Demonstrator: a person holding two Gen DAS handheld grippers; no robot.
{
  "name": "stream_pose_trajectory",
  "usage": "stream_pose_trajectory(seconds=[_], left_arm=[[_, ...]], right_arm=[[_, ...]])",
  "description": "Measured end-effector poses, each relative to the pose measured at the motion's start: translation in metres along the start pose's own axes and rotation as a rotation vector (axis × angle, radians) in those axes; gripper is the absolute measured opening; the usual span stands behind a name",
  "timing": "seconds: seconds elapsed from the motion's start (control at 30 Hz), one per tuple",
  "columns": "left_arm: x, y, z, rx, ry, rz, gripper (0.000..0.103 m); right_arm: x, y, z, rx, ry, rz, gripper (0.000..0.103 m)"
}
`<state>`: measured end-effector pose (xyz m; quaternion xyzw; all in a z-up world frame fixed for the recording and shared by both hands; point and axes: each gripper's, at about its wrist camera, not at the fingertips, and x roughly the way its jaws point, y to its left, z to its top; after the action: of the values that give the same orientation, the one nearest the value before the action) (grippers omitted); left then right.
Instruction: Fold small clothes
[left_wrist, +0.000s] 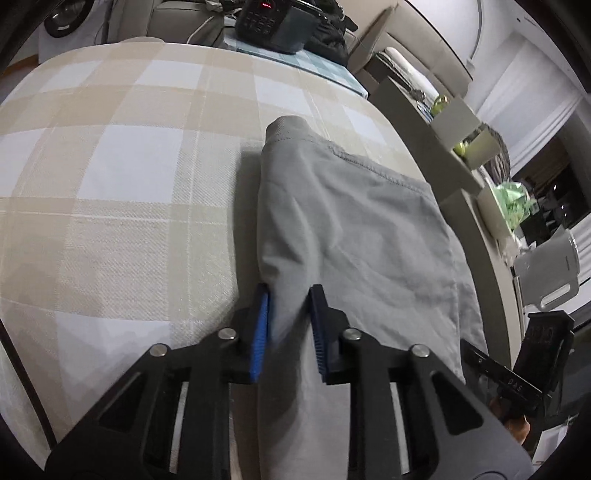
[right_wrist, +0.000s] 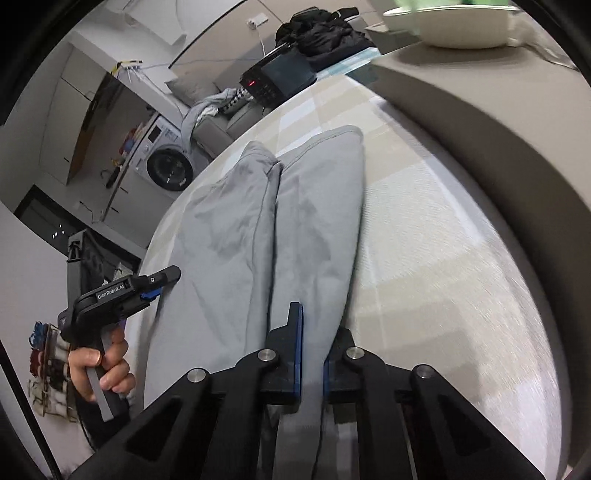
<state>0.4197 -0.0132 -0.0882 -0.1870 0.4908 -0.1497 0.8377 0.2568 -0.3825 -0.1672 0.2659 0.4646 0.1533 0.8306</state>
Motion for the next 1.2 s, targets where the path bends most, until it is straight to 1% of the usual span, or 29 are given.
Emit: stream_pose_trajectory(seconds=[0.1,0.23,0.33,0.37,0.43,0.47,0.5,0.53,0.57,0.6,0.63,0.67,0.7,0.77,0.87,0.93,0.97,1.0,1.07,1.1,1.13,1.2], left_arm=[[-0.007,0.013,0.002,-0.027,-0.018,0.006,0.016],[-0.019,0.041,0.017,-0.076,-0.044,0.030,0.016],[-0.031,0.066,0.030,-0.121,-0.072,0.078,0.016],[-0.034,0.073,0.032,-0.131,-0.077,0.091,0.016],[-0.039,0.089,0.036,-0.153,-0.079,0.130,0.017],[-0.041,0.094,0.037,-0.156,-0.075,0.138,0.017],[-0.043,0.099,0.035,-0.158,-0.066,0.146,0.020],[-0.046,0.101,0.033,-0.154,-0.059,0.149,0.022],[-0.049,0.103,0.031,-0.147,-0.055,0.151,0.026],[-0.053,0.104,0.026,-0.135,-0.053,0.155,0.030],[-0.060,0.102,0.017,-0.116,-0.053,0.160,0.032],[-0.065,0.102,0.010,-0.107,-0.058,0.159,0.034],[-0.071,0.100,0.001,-0.101,-0.070,0.155,0.038],[-0.080,0.093,-0.019,-0.081,-0.077,0.147,0.042],[-0.091,0.079,-0.050,-0.042,-0.081,0.124,0.043],[-0.097,0.070,-0.070,-0.005,-0.088,0.140,0.044],[-0.099,0.066,-0.077,0.008,-0.091,0.153,0.044],[-0.101,0.063,-0.083,0.024,-0.098,0.165,0.044],[-0.109,0.058,-0.097,0.042,-0.124,0.175,0.044],[-0.112,0.056,-0.101,0.050,-0.133,0.175,0.044],[-0.118,0.053,-0.108,0.059,-0.161,0.172,0.045],[-0.127,0.047,-0.118,0.084,-0.213,0.185,0.053]], right_arm=[[0.012,0.006,0.007,0.011,0.018,0.016,0.008],[0.033,0.025,0.016,-0.015,0.044,0.022,0.008],[0.057,0.048,0.027,-0.052,0.078,0.032,0.008],[0.067,0.059,0.032,-0.082,0.090,0.032,0.008],[0.079,0.073,0.034,-0.130,0.091,0.012,0.008],[0.084,0.080,0.036,-0.159,0.084,-0.009,0.009],[0.086,0.085,0.036,-0.174,0.080,-0.026,0.010],[0.087,0.087,0.037,-0.180,0.083,-0.033,0.013],[0.085,0.087,0.036,-0.181,0.089,-0.033,0.019],[0.082,0.087,0.035,-0.184,0.091,-0.028,0.024],[0.076,0.084,0.031,-0.189,0.089,-0.022,0.033],[0.069,0.082,0.026,-0.195,0.086,-0.020,0.037],[0.063,0.080,0.021,-0.204,0.082,-0.018,0.037],[0.049,0.076,0.007,-0.229,0.083,-0.017,0.037],[0.035,0.070,-0.014,-0.277,0.093,-0.018,0.037],[0.024,0.070,-0.029,-0.347,0.080,-0.064,0.037],[0.018,0.069,-0.036,-0.382,0.072,-0.102,0.037],[0.014,0.067,-0.040,-0.393,0.067,-0.123,0.037],[0.007,0.061,-0.045,-0.407,0.065,-0.149,0.043],[0.002,0.060,-0.047,-0.415,0.057,-0.165,0.044],[-0.003,0.060,-0.050,-0.425,0.040,-0.180,0.046],[-0.012,0.063,-0.050,-0.446,0.003,-0.177,0.054]])
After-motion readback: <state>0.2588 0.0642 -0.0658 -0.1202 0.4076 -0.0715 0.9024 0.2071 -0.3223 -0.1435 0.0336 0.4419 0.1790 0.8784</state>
